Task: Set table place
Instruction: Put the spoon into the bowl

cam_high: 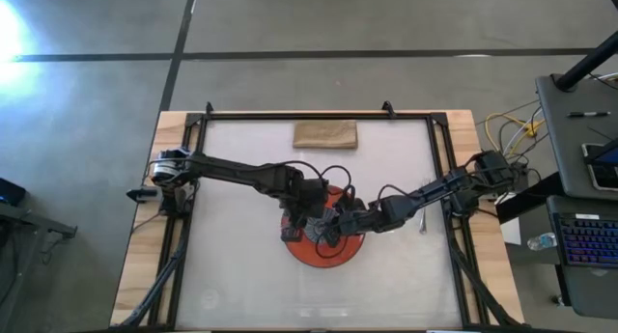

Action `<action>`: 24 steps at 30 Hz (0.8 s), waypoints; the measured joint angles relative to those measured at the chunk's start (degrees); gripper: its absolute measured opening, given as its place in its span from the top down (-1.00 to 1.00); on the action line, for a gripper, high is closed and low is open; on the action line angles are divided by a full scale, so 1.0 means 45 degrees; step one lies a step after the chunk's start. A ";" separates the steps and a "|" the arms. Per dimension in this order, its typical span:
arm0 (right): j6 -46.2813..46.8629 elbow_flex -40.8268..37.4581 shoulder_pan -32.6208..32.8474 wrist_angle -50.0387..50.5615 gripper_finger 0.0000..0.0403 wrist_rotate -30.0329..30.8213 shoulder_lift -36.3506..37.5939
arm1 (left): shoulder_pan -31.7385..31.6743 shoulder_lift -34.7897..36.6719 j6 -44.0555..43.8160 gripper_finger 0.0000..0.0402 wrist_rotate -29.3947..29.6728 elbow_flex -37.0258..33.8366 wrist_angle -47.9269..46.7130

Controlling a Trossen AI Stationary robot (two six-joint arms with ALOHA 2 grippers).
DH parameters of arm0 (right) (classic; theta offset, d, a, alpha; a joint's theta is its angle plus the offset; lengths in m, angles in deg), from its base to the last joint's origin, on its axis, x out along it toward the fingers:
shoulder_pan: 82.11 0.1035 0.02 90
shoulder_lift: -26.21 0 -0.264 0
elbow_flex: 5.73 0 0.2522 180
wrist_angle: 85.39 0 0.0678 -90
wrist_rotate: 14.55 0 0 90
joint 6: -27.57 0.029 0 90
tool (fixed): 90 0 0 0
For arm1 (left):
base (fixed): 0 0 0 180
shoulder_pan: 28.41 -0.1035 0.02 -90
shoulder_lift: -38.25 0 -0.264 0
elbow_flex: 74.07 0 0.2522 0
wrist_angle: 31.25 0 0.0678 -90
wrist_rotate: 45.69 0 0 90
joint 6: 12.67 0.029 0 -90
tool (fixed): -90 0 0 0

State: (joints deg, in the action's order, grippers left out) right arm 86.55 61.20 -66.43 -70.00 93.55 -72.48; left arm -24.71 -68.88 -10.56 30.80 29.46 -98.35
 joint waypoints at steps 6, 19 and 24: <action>0.0000 0.0000 0.0000 -0.0006 0.96 -0.0005 0.0000 | 0.0000 0.0000 -0.0061 0.56 0.0079 -0.0005 0.0105; -0.0292 -0.0014 -0.0015 0.0043 0.96 0.0655 0.0295 | 0.0010 0.0136 -0.0074 0.54 0.0785 0.0073 0.0078; -0.1258 0.0977 -0.0165 0.4055 0.96 0.1730 0.2174 | 0.0059 0.0637 -0.0095 0.55 0.1396 0.0055 0.0066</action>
State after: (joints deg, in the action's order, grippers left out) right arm 80.89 65.60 -67.17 -51.75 101.34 -62.70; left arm -24.44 -66.01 -10.99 37.08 29.71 -98.05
